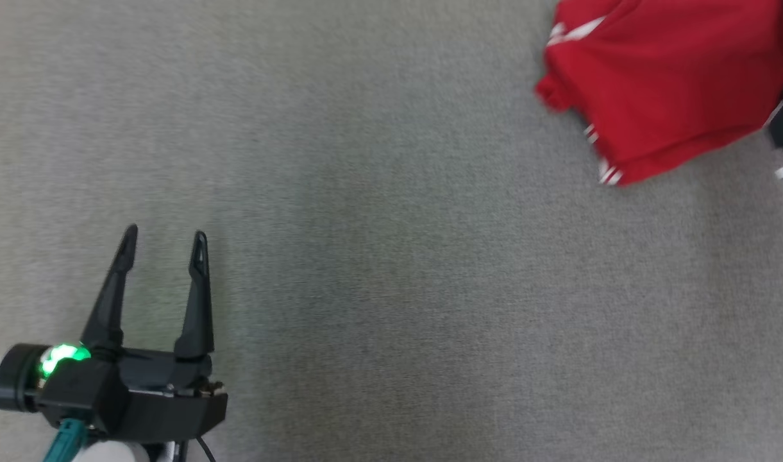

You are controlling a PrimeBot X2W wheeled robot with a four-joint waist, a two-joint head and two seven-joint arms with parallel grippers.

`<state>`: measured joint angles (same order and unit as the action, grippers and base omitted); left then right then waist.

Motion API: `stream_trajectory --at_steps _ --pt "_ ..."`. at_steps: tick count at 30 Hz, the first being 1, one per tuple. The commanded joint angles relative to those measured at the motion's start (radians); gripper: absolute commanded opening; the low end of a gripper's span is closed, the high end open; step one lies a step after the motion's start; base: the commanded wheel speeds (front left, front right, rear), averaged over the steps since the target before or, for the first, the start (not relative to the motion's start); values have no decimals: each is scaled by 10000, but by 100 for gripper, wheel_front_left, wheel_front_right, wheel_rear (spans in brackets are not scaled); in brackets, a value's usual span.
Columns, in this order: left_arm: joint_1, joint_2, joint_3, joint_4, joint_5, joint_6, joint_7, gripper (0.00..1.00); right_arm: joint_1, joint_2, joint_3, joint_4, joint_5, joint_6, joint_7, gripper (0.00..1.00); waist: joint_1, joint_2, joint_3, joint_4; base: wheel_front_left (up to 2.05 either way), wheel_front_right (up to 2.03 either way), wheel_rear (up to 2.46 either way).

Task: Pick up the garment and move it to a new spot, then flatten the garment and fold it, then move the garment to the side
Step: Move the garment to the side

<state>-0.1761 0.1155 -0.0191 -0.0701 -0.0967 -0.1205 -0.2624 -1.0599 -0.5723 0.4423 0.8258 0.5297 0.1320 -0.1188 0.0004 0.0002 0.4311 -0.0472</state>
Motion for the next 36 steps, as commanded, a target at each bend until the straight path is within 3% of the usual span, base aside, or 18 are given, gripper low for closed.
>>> stream_trajectory --at_steps 1,10,17,28,29,30,36 --pt "-225 152 71 -206 108 -4 -31 100 -310 -271 -33 5 133 -21 -86 0 -4 -2 1038 -909 0 0 0" --pt "-302 755 241 -652 241 -26 -31 100 -1157 -1480 11 360 359 -21 129 0 -4 -2 1619 -1473 0 0 0" --pt "-65 954 304 -878 212 -13 -30 100 -1950 -2007 175 1263 130 -21 526 0 -4 -2 1805 -1537 0 0 0" --pt "-11 1195 368 -1176 170 76 109 100 -3058 -1869 67 3478 -782 -21 284 0 -4 -2 2220 -1328 0 0 0" --pt "-21 1200 364 -1190 161 79 105 100 -3160 -1863 51 3651 -927 -21 168 44 -4 -2 2261 -1305 0 0 0" --pt "-25 1211 361 -1183 150 89 109 100 -3259 -1858 25 3834 -1038 -21 104 100 -4 -2 2290 -1284 0 0 0" --pt "29 1236 424 -1130 120 186 94 100 -3617 -1629 -309 4394 -1711 -21 -680 100 -4 -2 2272 -1210 0 0 0"
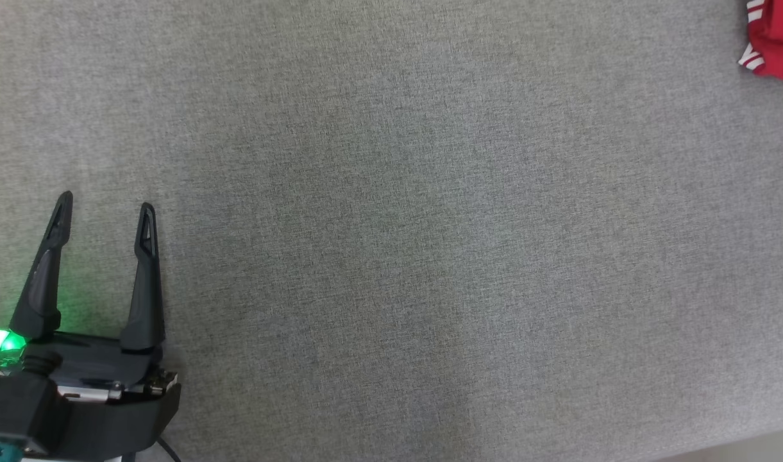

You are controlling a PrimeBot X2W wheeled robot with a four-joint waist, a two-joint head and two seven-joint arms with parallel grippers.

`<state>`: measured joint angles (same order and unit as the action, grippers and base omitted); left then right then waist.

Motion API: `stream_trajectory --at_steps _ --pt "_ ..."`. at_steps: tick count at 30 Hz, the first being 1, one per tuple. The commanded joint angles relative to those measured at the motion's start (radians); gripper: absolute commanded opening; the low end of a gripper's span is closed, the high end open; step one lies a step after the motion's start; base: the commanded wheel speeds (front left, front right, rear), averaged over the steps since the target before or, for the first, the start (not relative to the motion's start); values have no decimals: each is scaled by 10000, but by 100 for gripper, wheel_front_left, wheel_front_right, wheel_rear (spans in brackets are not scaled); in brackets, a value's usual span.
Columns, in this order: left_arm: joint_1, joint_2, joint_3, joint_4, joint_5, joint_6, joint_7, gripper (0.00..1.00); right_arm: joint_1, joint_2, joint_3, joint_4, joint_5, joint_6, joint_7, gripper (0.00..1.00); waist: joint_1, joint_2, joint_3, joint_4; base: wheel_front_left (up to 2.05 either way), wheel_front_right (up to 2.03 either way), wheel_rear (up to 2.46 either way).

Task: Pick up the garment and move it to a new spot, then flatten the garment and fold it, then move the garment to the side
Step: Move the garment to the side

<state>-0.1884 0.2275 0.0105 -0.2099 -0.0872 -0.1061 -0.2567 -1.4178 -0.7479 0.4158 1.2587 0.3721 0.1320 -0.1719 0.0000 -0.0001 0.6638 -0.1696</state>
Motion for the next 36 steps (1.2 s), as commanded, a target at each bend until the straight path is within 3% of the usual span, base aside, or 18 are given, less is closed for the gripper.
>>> stream_trajectory --at_steps 1,8,14,25,36 --pt "158 80 118 303 8 76 29 100 -75 191 -140 92 -169 -21 -304 100 0 1 -116 30 0 0 0" --pt "391 -306 9 813 -229 205 -64 100 338 984 -368 -645 -439 -21 -913 100 0 1 -1410 245 0 0 0" --pt "771 -552 121 1116 -411 285 -84 100 1356 1557 -598 -2536 -237 -21 -930 100 0 1 -2434 456 0 0 0" --pt "1817 -1085 393 1676 -619 286 -84 100 5146 2669 -1433 -6245 327 -21 -934 100 0 1 -4530 1165 0 0 0" --pt "2449 -1245 526 2153 -648 125 -86 100 9142 3723 -2474 -8206 88 -21 -936 100 0 1 -5812 1849 0 0 0"
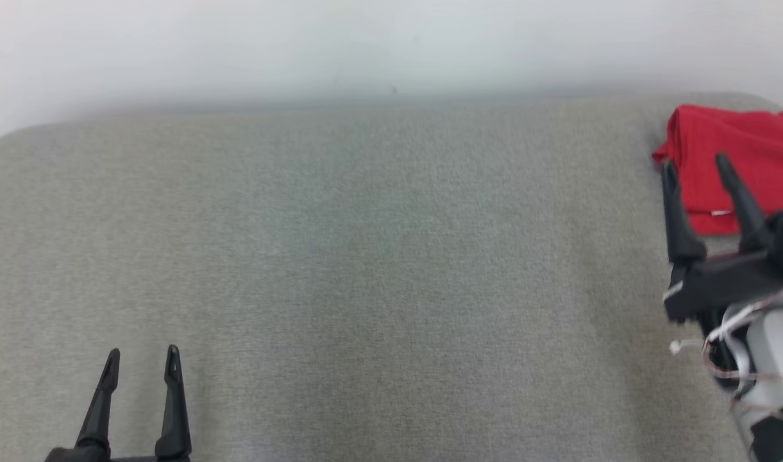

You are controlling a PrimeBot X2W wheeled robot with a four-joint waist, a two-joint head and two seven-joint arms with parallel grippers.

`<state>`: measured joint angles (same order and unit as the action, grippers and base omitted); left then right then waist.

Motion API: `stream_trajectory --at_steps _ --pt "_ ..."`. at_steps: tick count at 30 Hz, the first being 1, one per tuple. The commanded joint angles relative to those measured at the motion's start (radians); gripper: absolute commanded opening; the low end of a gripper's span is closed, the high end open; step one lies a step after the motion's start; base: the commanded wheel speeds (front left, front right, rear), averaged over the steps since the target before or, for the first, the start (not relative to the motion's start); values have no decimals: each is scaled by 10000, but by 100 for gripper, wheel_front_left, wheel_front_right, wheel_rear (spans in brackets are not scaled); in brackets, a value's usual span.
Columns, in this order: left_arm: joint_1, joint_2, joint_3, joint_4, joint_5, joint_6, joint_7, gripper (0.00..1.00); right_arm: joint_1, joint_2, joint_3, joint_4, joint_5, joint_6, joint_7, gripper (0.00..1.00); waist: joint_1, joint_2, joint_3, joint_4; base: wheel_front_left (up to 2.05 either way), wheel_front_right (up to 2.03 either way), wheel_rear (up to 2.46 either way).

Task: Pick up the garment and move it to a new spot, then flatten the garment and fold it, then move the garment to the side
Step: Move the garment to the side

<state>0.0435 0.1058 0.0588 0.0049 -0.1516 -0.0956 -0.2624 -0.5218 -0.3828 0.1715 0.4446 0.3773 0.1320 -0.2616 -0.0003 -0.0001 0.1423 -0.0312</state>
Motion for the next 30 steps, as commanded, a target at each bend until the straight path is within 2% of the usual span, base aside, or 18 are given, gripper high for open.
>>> stream_trajectory --at_steps 1,9,16,20,30 --pt "198 -40 53 23 -6 7 -28 100 498 154 -105 -203 19 -21 -38 100 3 1 -676 486 0 0 0" --pt "517 -215 195 92 -26 15 -29 100 2894 912 -820 -1606 -264 -21 133 100 3 1 -1105 502 0 0 0" --pt "682 -321 282 243 -66 -20 -29 100 4676 1845 -1462 -2801 -558 -21 365 100 3 1 -1457 375 0 0 0" --pt "769 -352 255 404 -81 -53 -29 100 5405 2227 -1723 -3347 -847 -21 465 100 3 1 -1610 260 0 0 0" --pt "798 -383 131 773 -109 -103 -29 100 6306 2642 -1932 -3958 -1209 -21 683 100 3 1 -1836 35 0 0 0"
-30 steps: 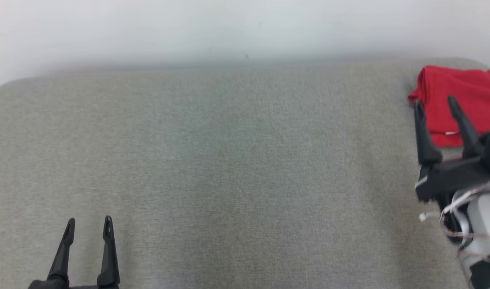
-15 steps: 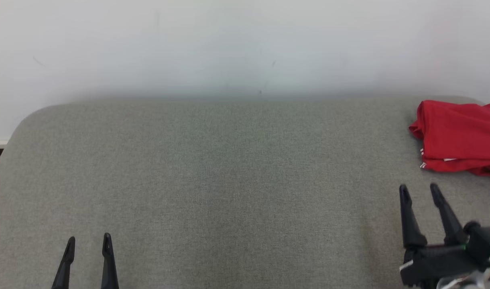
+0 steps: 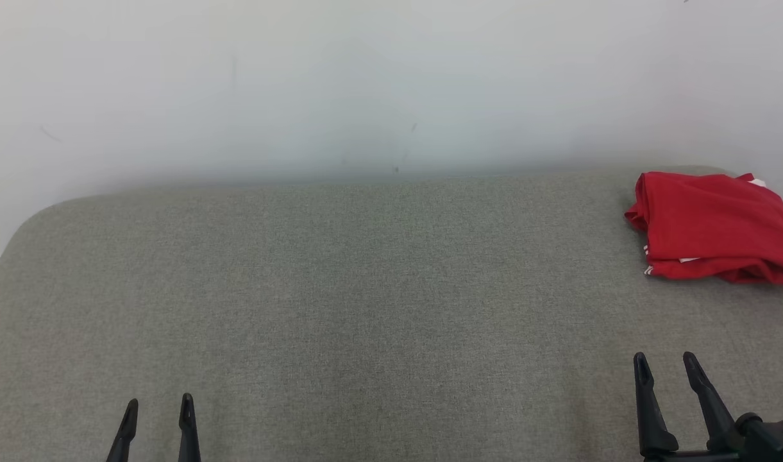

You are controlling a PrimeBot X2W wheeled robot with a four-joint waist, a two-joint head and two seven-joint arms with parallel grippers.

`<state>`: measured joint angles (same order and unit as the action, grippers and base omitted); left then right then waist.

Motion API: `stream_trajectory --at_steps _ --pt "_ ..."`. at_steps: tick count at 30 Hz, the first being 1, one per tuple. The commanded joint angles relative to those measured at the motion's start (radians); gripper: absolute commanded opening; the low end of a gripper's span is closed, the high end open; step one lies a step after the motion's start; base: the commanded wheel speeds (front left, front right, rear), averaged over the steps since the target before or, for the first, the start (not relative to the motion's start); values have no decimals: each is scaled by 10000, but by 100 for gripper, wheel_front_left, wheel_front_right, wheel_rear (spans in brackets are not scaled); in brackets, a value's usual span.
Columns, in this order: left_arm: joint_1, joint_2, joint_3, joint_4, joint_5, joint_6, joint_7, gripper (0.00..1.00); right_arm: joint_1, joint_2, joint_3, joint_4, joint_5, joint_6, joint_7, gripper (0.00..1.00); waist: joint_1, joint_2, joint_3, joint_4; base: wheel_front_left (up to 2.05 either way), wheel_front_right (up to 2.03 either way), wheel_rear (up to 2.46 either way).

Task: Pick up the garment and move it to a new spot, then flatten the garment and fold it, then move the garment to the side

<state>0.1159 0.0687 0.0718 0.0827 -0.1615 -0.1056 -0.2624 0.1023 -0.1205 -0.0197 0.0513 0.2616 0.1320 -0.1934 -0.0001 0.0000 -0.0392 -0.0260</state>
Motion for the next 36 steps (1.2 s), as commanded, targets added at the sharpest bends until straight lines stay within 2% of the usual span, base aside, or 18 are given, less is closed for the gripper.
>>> stream_trajectory --at_steps 1,25,26,30,36 --pt "62 -1 -14 41 8 -16 -29 100 85 30 -10 -28 -57 -21 47 100 1 0 -35 -26 0 0 0" --pt "-21 77 -89 472 1 16 -30 100 -167 -149 407 612 152 -21 -72 100 1 0 -157 -7 0 0 0" --pt "-10 55 -106 499 -11 9 3 0 -112 -93 400 622 84 0 -19 0 1 0 -156 -9 0 0 0" --pt "41 -17 -96 867 -114 -2 94 0 56 8 434 965 183 0 24 0 1 0 -153 -7 0 0 0" --pt "-209 -30 8 986 -1316 -24 461 0 -134 64 320 1041 1317 -1 278 0 1 0 -126 6 0 0 0"
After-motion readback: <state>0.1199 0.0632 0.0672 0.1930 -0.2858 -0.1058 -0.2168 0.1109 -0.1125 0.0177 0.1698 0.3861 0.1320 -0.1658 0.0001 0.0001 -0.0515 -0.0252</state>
